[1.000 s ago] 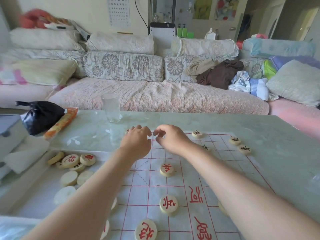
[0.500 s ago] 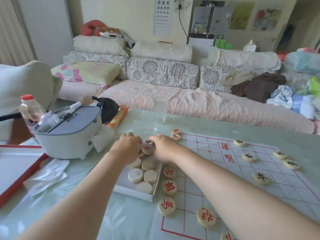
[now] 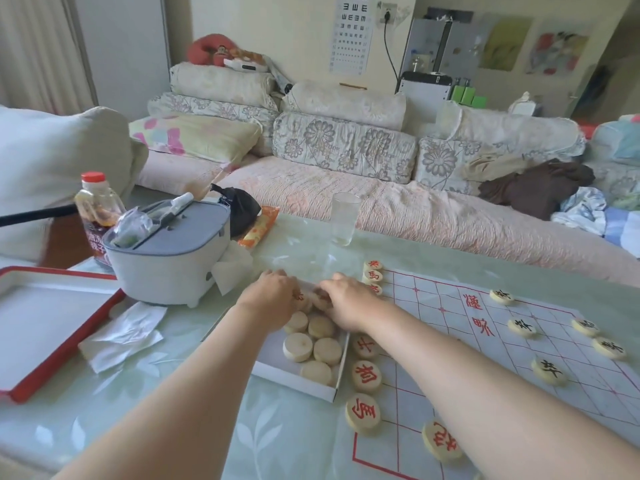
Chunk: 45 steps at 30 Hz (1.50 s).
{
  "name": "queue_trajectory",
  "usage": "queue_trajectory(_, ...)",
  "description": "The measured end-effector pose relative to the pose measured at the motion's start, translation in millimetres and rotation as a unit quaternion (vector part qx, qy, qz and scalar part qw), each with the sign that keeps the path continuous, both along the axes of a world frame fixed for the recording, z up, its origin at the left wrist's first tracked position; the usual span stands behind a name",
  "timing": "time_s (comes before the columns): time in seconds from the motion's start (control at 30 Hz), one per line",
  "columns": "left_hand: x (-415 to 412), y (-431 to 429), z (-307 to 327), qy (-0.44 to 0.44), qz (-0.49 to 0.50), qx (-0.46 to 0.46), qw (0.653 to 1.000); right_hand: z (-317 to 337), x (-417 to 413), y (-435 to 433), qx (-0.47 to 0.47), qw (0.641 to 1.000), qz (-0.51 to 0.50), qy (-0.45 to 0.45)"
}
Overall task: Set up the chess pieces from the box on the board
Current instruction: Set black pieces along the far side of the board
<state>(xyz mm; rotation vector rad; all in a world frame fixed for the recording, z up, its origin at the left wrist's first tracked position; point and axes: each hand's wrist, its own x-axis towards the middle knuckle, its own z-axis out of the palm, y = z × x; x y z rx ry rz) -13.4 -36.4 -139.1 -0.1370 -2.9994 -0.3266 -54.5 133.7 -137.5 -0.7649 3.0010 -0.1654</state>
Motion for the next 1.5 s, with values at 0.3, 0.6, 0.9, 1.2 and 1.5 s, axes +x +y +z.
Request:
queue_trajectory(0.3,-6.2,10.0,-2.2,0.001,0.043,-0.006,0.999,-7.6,0.7,6.5,-0.059,0.998,0.016,0.034)
queue_trajectory(0.6,-18.6,37.7,18.4,0.022,0.027,0.071,0.997,15.9,4.1,48.1,-0.195,0.980,-0.037,0.021)
queue_trajectory(0.9,-37.7,94.7,18.5,-0.016,-0.010,0.161,0.987,17.3,-8.9,129.7,-0.228,0.960,-0.162,0.011)
queue_trajectory(1.2,-17.3,96.0,28.5,-0.033,-0.059,0.132,0.989,15.1,32.9,114.1,-0.274,0.957,-0.078,-0.051)
queue_trajectory(1.5,53.0,86.0,39.5,-0.020,-0.049,0.162,0.985,38.7,105.8,109.8,-0.247,0.965,-0.037,-0.081)
